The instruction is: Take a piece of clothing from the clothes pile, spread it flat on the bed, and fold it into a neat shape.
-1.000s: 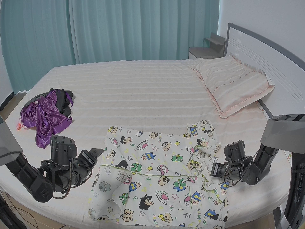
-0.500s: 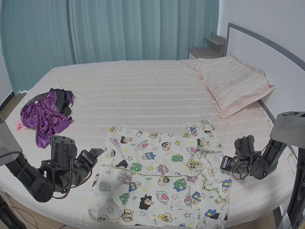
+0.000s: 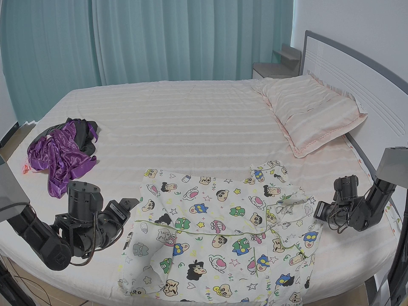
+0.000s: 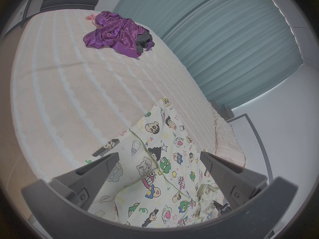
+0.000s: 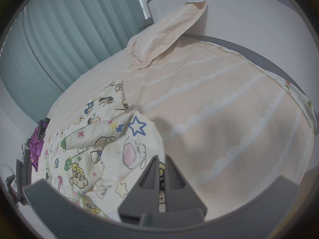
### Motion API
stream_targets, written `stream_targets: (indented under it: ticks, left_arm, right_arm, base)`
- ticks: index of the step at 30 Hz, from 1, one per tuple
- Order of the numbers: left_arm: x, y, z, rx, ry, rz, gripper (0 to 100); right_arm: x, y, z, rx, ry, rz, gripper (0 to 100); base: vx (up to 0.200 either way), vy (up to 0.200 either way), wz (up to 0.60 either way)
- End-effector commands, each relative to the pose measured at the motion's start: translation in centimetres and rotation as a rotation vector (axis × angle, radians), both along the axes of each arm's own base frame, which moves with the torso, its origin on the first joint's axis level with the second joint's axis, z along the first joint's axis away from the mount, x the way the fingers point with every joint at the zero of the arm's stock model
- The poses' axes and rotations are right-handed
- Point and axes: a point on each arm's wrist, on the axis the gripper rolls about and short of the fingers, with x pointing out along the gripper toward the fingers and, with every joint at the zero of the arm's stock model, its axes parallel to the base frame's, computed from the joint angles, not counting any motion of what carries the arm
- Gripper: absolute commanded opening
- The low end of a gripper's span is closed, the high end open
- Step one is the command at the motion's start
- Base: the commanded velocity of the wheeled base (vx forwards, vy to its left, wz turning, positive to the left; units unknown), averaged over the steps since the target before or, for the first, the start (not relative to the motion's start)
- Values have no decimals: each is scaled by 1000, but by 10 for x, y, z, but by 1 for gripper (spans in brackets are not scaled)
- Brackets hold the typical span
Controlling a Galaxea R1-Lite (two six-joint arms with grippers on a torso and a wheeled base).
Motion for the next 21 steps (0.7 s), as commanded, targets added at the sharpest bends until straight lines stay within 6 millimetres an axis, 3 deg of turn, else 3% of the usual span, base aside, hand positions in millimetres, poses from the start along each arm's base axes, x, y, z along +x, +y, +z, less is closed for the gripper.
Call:
stream_targets:
  ticks: [1, 13, 14, 21]
  left_arm:
    - [0, 0, 0, -1, -2, 0, 100]
    - [0, 0, 0, -2, -2, 1, 100]
    - [0, 0, 0, -1, -2, 0, 100]
    - [0, 0, 0, -2, 0, 1, 100]
  right_arm:
    - [2, -13, -4, -5, 8, -36, 0]
    - [4, -34, -25, -21, 36, -81, 0]
    - [4, -34, -27, -18, 37, -80, 100]
    - [5, -39, -22, -1, 10, -95, 100]
  base:
    - [0, 0, 0]
    - [0, 0, 0]
    - [0, 0, 0]
    - [0, 0, 0]
